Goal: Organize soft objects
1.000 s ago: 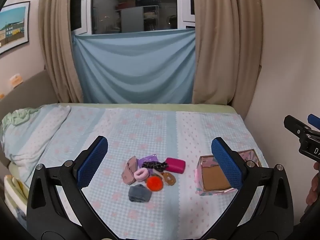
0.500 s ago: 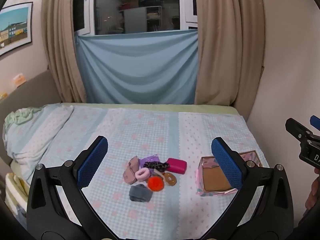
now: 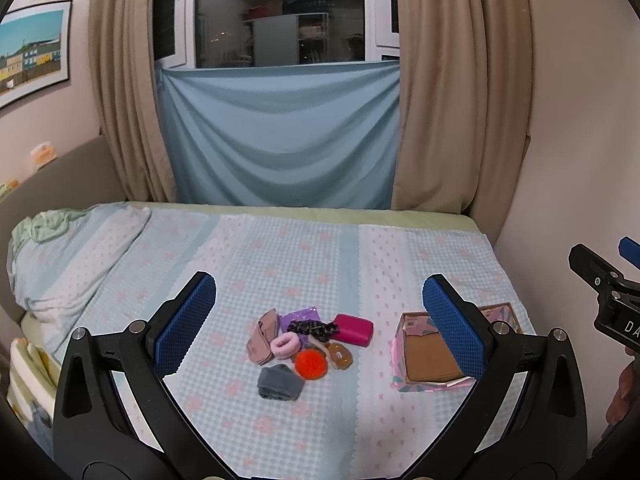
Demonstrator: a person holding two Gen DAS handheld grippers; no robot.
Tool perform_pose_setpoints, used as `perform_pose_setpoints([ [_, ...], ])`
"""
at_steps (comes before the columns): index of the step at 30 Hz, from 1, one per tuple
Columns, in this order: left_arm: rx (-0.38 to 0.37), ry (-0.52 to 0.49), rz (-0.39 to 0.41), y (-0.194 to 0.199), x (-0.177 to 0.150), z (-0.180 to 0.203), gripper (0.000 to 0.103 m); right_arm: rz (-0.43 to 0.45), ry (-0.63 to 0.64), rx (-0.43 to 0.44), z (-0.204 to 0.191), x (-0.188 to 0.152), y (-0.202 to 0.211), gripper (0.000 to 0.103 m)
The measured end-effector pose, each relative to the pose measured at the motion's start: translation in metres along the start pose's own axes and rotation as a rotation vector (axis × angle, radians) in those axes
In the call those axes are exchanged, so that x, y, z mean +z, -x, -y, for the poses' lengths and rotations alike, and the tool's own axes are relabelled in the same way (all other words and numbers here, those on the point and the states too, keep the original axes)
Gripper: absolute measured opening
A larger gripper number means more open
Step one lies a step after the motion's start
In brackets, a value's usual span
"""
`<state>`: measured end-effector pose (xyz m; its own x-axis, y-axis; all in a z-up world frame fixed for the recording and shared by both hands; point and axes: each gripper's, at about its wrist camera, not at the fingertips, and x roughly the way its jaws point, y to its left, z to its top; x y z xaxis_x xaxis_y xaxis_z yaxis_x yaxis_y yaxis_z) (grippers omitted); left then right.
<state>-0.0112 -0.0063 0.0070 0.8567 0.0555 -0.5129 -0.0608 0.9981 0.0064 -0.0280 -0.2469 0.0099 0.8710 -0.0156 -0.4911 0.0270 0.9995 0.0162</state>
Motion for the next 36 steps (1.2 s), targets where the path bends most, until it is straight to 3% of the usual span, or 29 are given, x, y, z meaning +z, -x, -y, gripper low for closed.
perform_pose_setpoints([
  [36, -0.002, -0.015, 0.006, 0.0066, -0.0029, 0.0073, 0.103, 0.005, -0.017, -0.01, 0.0037, -0.0092, 0.0095, 0.103],
])
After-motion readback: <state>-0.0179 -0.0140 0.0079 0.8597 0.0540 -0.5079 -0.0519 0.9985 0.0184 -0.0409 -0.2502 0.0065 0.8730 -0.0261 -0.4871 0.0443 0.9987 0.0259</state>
